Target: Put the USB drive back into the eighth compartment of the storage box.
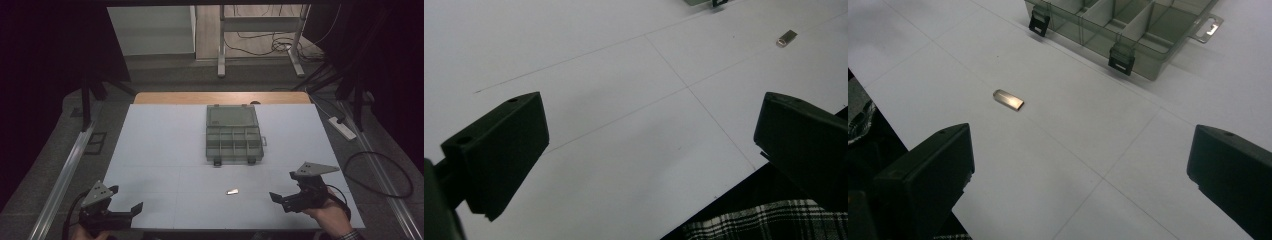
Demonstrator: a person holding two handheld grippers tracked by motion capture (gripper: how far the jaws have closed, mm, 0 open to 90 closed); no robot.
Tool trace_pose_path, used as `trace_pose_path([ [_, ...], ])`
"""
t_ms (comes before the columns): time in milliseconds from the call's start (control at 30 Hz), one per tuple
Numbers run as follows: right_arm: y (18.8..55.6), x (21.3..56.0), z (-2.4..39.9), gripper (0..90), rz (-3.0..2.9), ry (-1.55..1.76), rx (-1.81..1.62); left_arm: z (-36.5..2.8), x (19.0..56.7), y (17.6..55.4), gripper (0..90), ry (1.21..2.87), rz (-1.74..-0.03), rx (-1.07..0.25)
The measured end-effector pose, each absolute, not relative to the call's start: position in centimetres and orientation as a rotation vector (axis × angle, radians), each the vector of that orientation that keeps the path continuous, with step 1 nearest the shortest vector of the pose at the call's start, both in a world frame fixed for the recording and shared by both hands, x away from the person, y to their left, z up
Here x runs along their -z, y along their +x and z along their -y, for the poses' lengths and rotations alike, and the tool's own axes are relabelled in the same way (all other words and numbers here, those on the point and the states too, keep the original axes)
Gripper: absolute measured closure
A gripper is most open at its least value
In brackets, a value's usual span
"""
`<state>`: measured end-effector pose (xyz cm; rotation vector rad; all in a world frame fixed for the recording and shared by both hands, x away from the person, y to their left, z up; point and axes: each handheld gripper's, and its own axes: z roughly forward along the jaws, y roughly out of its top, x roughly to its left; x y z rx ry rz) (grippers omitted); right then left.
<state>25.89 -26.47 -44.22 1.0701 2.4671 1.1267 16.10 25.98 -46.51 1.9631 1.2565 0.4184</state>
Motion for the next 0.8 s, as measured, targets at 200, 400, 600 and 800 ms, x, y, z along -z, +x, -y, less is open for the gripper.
trace_pose_path([
  [200, 26.4, 44.7, 26.1, 0.0, -2.495, 1.066, -1.103, -26.0, 46.5, 16.1, 1.5, 1.964, -1.257, -0.416],
  [400, 26.9, 44.6, 25.6, 0.0, -2.527, 1.074, -1.104, -25.9, 46.5, 16.1, 1.6, 1.969, -1.254, -0.416],
  [600, 27.5, 45.0, 24.7, 0.0, -2.566, 1.025, -1.116, -25.9, 46.5, 16.1, 1.5, 1.967, -1.257, -0.415],
  [800, 27.9, 45.2, 23.7, 0.0, -2.572, 0.992, -1.102, -26.0, 46.5, 16.1, 1.5, 1.968, -1.256, -0.414],
])
